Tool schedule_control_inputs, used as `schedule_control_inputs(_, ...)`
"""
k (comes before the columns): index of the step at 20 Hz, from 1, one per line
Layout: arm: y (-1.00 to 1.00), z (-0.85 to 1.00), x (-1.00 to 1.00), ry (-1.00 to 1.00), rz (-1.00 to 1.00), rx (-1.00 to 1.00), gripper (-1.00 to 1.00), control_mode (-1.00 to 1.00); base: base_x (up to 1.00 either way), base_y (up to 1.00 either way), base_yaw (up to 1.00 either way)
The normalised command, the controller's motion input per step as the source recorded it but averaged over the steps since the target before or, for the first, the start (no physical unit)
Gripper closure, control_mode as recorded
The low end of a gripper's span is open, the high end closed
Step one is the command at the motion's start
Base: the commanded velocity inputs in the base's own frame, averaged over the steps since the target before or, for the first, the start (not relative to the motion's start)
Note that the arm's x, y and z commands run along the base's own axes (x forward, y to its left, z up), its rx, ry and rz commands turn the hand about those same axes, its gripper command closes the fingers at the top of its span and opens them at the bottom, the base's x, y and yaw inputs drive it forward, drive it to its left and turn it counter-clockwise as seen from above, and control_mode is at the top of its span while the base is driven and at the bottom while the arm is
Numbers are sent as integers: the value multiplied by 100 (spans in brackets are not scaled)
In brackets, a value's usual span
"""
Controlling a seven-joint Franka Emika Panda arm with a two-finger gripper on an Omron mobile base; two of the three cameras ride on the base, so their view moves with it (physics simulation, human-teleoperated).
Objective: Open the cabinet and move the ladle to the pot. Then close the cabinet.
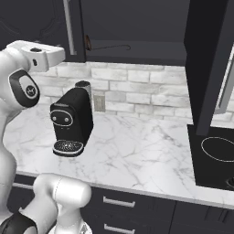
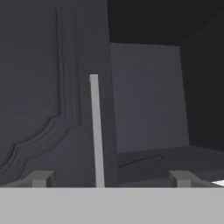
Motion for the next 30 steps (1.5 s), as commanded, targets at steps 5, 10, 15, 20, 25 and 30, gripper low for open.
schedule_control_inputs(5,-4,-1,54,-1,7,0,-100,-100,0,0,0)
schedule_control_inputs(10,1,0,61,-2,2,0,-100,-100,0,0,0)
schedule_control_inputs(15,2,0,50,0,1,0,-100,-100,0,0,0)
schedule_control_inputs(20,5,0,56,0,0,0,-100,-100,0,0,0)
schedule_control_inputs(25,1,0,59,0,1,0,-100,-100,0,0,0)
schedule_control_inputs(30,0,0,59,0,2,0,-100,-100,0,0,0)
